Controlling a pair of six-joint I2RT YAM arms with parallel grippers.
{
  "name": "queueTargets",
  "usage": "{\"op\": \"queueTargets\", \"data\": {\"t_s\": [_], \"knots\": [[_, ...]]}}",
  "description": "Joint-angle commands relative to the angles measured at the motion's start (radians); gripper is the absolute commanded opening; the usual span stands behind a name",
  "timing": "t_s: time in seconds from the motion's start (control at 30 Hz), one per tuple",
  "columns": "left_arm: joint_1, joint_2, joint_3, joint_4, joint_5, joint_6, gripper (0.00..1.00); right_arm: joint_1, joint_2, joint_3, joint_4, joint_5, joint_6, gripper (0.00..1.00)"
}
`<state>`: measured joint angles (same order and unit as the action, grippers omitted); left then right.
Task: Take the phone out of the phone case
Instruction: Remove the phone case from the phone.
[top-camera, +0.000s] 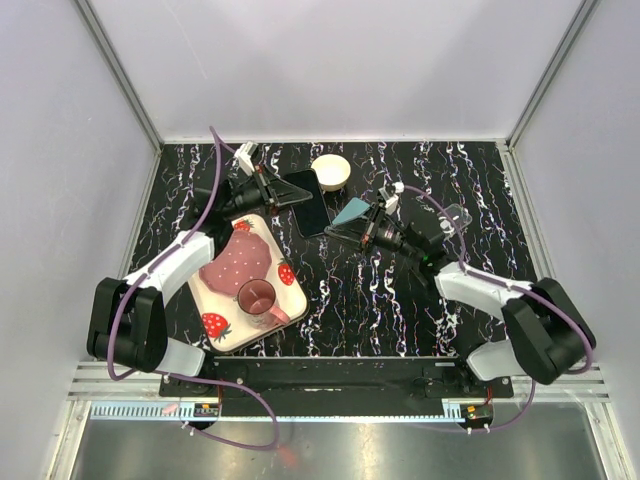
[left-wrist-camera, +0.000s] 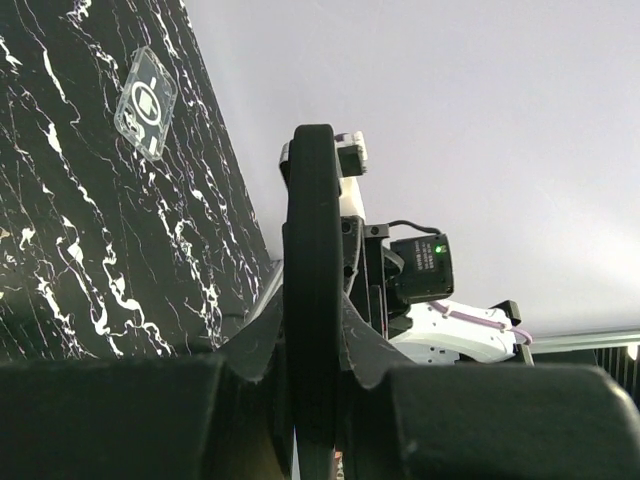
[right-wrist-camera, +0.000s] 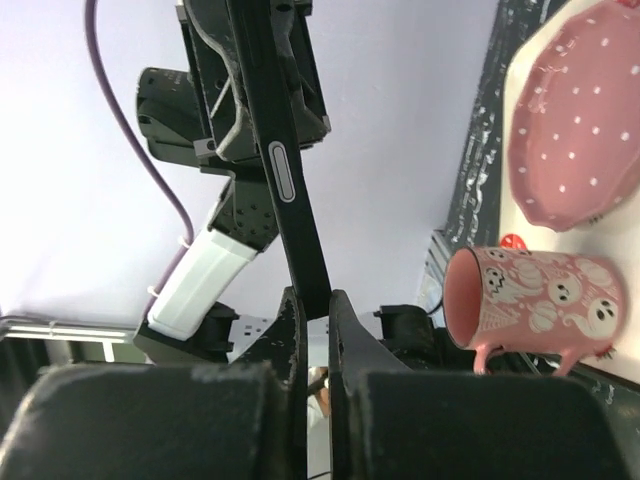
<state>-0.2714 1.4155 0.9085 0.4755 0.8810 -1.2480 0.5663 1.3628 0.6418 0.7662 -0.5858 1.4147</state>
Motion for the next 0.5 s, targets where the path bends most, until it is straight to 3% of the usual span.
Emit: {"op": "queueTargets", "data": {"t_s": [0.0,0.17,0.47], "knots": [[-0.026,-0.033,0.044,0.127,0.027,-0.056,0.00,0.012,0.091,-0.014,0.424,-0.005,0.214,0.00],[-0.022,-0.038,0.036,0.228,0.029,-0.126,0.00,0.012,0.266,-0.008,0.773,0.026,0.409,0.00],[-0.002,-0.062,0.024,0.293,0.018,-0.188,0.00,0.012,0.283,0.027,0.783,0.034,0.412,0.00]]}}
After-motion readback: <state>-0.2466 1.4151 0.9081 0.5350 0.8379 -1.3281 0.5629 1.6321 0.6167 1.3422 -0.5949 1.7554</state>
